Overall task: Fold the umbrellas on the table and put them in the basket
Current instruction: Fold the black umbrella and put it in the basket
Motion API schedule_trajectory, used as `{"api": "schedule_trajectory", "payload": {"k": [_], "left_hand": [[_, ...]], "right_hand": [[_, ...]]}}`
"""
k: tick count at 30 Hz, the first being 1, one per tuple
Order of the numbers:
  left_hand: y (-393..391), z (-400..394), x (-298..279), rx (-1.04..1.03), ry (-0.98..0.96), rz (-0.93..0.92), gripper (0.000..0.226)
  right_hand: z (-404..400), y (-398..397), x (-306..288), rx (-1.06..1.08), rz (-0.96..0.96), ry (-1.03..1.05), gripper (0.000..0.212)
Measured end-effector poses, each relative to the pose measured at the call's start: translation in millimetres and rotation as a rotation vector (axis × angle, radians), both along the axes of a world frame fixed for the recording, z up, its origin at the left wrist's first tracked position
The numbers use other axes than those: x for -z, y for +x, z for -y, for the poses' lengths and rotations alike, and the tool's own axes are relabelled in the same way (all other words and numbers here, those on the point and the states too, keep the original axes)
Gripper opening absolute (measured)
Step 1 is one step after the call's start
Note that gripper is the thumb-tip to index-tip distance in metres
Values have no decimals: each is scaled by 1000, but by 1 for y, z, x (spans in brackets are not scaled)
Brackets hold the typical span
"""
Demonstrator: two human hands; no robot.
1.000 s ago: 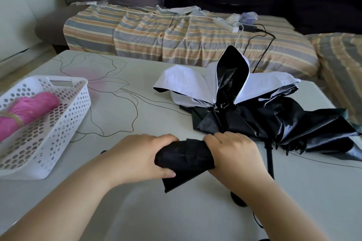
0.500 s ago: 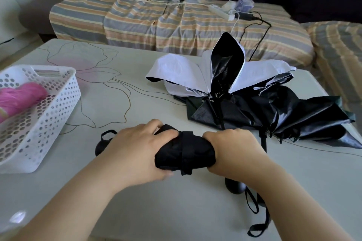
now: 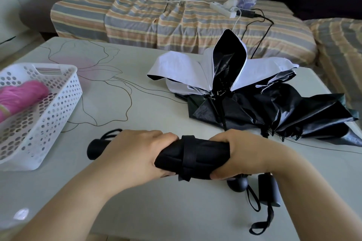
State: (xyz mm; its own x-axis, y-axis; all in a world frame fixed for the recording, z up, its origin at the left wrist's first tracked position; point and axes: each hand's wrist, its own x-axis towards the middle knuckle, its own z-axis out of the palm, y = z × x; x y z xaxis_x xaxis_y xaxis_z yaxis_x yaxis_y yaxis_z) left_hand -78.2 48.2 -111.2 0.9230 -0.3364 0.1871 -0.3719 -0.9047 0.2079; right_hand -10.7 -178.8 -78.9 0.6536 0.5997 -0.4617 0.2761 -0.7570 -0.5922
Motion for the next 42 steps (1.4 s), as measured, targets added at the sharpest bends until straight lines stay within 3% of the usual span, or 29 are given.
{"api": "schedule_trajectory", "payload": {"k": [4,6,9,11,12,14,16,20,22,23,26,27,31,34,37,40,42], "left_hand": [[2,-7,-4,-67,-194,-614,43],[2,-9,-3,-14,-293,-718,35],[2,-11,2,-18,-304,-696,32],[2,-14,5,-52,-342,-650,35],[3,-15,5,-78,-394,-635,32],[5,-19,8,-141,-530,-614,7],[3,-18,8,-203,-704,-618,15],[-1,-14,5,-340,-904,-617,15],[-6,-8,1,-356,-844,-539,11],[-8,-5,0,-350,-715,-480,11],[-17,8,-9,-360,-251,-293,46],[-18,11,-8,-392,-198,-229,54],[-18,15,-4,-295,-136,-20,57],[-16,15,2,-205,-93,-9,56],[-15,15,11,-171,-84,12,52],[-10,14,17,-252,-92,76,49],[-8,14,17,-317,-121,87,47]], "right_hand": [[6,-5,0,-15,-81,-25,20],[7,-6,-1,-18,-107,-55,22],[6,-5,-1,11,-91,-120,34],[6,-5,-2,55,205,-154,71],[6,-8,-4,94,401,-69,81],[-3,-20,-11,78,724,241,56],[-20,-32,-3,-56,892,391,31],[-50,-33,43,-141,957,323,39],[-54,-24,48,-83,929,309,39],[-56,-20,48,-65,930,276,39],[-58,-13,46,-90,879,185,41],[-57,-12,43,-103,848,166,42],[-53,-5,27,-108,811,85,47],[-51,-1,24,-99,722,52,27],[-49,0,19,-45,586,101,36],[-45,-6,17,132,634,315,41],[-41,-20,11,387,779,445,20]]}}
